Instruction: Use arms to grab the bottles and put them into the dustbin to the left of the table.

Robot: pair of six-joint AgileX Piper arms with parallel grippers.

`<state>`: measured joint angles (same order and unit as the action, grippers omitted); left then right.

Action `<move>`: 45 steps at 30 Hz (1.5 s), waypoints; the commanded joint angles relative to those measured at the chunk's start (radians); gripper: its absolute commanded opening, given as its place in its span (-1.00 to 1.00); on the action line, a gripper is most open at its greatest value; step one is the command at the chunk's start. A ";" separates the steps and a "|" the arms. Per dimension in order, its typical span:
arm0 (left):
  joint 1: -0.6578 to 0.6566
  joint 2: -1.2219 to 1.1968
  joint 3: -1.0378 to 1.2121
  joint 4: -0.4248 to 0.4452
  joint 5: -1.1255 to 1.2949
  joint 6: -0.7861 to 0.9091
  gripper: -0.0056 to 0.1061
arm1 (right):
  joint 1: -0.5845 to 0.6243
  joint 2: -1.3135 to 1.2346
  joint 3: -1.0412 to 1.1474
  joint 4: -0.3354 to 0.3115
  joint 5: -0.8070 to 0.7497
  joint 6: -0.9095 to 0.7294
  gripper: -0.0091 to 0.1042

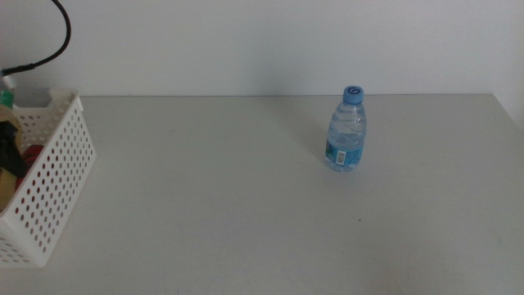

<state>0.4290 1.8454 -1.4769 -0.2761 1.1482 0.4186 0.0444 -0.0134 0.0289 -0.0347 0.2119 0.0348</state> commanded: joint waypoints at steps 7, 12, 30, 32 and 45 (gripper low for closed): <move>-0.025 -0.002 -0.041 -0.066 0.036 0.013 -0.03 | -0.005 -0.022 -0.010 -0.012 -0.075 -0.009 0.41; -0.090 0.011 -0.041 0.021 0.014 0.009 0.45 | -0.005 -0.022 -0.010 -0.012 -0.075 -0.009 0.41; -0.146 -0.037 -0.226 0.021 0.169 -0.170 0.75 | -0.005 -0.022 -0.010 -0.012 -0.075 -0.009 0.41; -0.164 -0.078 -0.226 -0.007 0.169 -0.141 0.75 | -0.005 -0.022 -0.010 -0.012 -0.075 -0.009 0.41; -0.425 -0.418 -0.154 0.027 0.138 -0.093 0.75 | -0.005 -0.022 -0.010 -0.012 -0.075 -0.009 0.41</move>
<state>0.0480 1.5138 -1.6389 -0.2563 1.2424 0.3588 0.0444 -0.0134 0.0289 -0.0347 0.2119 0.0348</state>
